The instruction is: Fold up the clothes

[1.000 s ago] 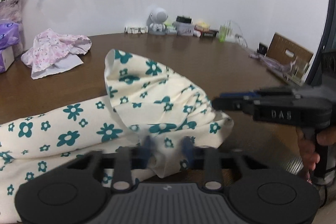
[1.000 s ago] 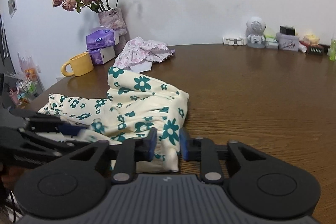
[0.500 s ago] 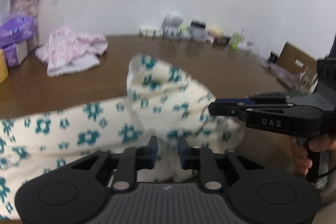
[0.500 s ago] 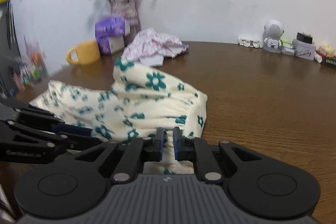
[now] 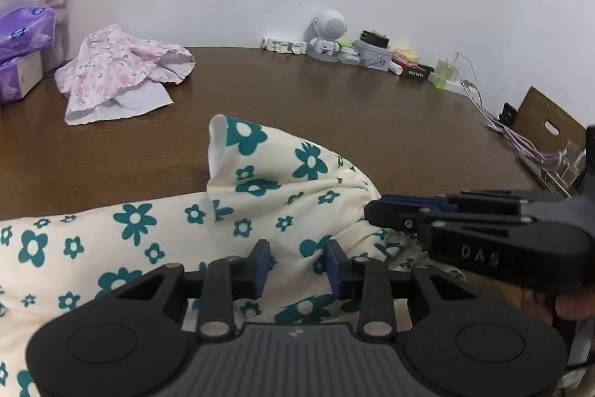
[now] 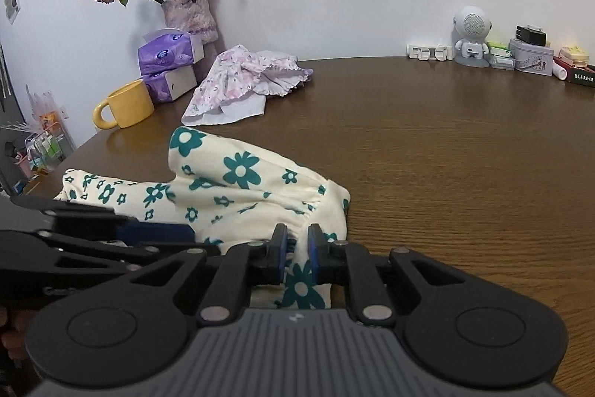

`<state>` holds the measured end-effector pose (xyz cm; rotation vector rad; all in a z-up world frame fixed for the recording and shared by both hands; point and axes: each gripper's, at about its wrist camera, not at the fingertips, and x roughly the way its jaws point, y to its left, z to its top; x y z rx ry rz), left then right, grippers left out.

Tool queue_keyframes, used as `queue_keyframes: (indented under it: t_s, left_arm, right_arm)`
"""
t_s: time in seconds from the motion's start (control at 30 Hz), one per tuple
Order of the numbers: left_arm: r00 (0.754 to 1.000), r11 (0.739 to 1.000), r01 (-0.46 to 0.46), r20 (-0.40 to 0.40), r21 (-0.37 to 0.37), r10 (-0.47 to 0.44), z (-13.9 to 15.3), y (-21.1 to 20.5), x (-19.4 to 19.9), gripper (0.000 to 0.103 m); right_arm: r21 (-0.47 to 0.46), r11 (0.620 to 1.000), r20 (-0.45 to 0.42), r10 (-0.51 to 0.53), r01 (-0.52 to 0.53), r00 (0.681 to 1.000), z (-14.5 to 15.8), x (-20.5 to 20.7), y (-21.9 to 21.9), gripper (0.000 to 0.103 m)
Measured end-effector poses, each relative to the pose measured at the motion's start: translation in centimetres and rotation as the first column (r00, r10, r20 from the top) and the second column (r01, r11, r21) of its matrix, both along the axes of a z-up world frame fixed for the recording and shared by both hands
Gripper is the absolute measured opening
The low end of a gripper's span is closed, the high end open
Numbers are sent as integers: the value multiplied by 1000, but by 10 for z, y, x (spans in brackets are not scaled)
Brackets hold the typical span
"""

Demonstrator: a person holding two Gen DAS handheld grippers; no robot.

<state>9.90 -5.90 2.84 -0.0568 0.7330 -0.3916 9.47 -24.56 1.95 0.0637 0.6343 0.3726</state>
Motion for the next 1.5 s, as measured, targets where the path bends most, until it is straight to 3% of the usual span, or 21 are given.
queue_keyframes:
  t_s: [0.07,0.17,0.23,0.27,0.37,0.43,0.63,0.67,0.73,0.83,1.0,1.3,1.5]
  left_arm:
    - [1000,1000,-9,4,-6,9,1,1,-1,32]
    - [999,999,3,40,-51,-1,13,7,-12,35]
    - [996,998,54,79,-30,-51,21,7,-25,52]
    - [992,997,80,98,-17,-78,26,7,-32,54]
    - [966,975,205,140,86,-215,30,-4,-55,66]
    - [944,950,264,160,165,-290,28,-17,-65,69]
    - [925,891,288,141,352,-354,8,-49,-73,69]
    - [928,887,276,137,370,-346,5,-50,-71,69]
    - [935,879,254,130,405,-330,-1,-51,-67,49]
    - [940,891,246,130,380,-315,-1,-45,-65,30]
    - [947,911,228,141,344,-290,5,-37,-66,18]
    - [963,956,218,116,198,-244,14,-20,-60,20]
    - [952,949,236,146,210,-269,24,-24,-60,20]
  right_arm:
    - [-14,1000,15,4,-3,1000,-1,-2,2,13]
    - [87,996,16,-7,5,1000,7,-8,-16,13]
    - [117,993,34,-9,5,999,15,-23,-32,13]
    - [108,994,47,-11,6,999,19,-33,-39,14]
    - [48,998,42,30,-32,999,23,-59,-51,24]
    - [-4,997,17,78,-78,997,20,-69,-50,32]
    - [-151,979,2,139,-137,990,4,-78,-24,34]
    - [-157,979,13,137,-133,990,3,-78,-21,34]
    - [-163,979,36,132,-125,991,3,-77,-16,33]
    - [-160,979,65,137,-125,988,5,-76,-9,24]
    - [-187,975,106,139,-118,985,5,-76,2,22]
    - [-227,970,124,121,-91,985,-3,-80,8,18]
    - [-211,976,146,80,-48,986,0,-85,6,18]
